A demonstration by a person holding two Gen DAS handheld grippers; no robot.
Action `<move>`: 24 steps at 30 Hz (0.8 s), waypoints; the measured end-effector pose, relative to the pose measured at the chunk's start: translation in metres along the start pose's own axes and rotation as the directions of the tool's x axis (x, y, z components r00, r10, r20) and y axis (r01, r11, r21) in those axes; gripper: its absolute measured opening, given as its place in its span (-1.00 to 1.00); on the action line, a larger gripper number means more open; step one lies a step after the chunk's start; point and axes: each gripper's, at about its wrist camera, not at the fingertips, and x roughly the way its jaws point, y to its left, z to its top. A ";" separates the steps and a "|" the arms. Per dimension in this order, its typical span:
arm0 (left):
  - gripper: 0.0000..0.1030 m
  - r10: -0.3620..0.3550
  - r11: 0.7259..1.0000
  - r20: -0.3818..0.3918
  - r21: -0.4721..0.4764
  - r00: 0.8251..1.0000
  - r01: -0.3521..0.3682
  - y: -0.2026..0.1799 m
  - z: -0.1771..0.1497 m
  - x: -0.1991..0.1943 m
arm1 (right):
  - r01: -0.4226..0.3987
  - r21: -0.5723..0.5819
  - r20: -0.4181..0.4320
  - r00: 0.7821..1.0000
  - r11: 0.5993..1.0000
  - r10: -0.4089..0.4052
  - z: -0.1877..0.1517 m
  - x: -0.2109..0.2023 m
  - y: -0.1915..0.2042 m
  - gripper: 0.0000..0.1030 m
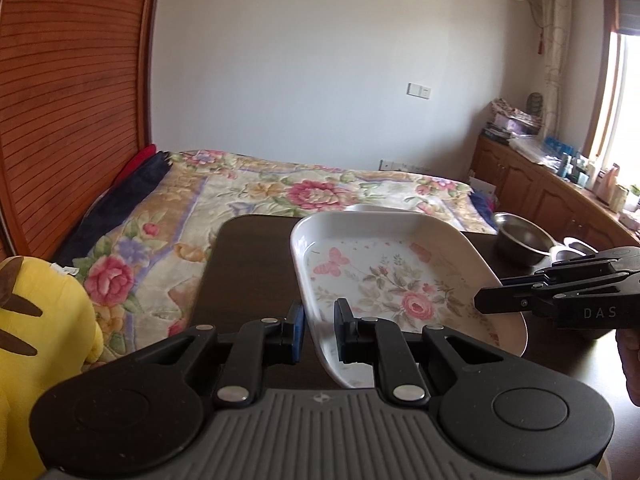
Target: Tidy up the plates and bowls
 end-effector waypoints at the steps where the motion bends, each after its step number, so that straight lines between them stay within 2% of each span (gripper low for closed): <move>1: -0.69 -0.005 1.000 0.000 0.003 1.000 0.005 -0.005 -0.002 -0.002 | 0.003 0.004 0.005 1.000 1.000 -0.004 -0.003 -0.006 -0.002 -0.69; 11: -0.69 -0.058 0.997 -0.006 0.042 0.998 0.059 -0.049 -0.019 -0.019 | 0.048 0.031 0.041 0.998 0.998 -0.049 -0.031 -0.050 -0.014 -0.69; 24: -0.69 -0.089 0.993 -0.012 0.076 0.996 0.090 -0.076 -0.036 -0.043 | 0.076 0.050 0.060 0.995 0.996 -0.079 -0.052 -0.080 -0.012 -0.69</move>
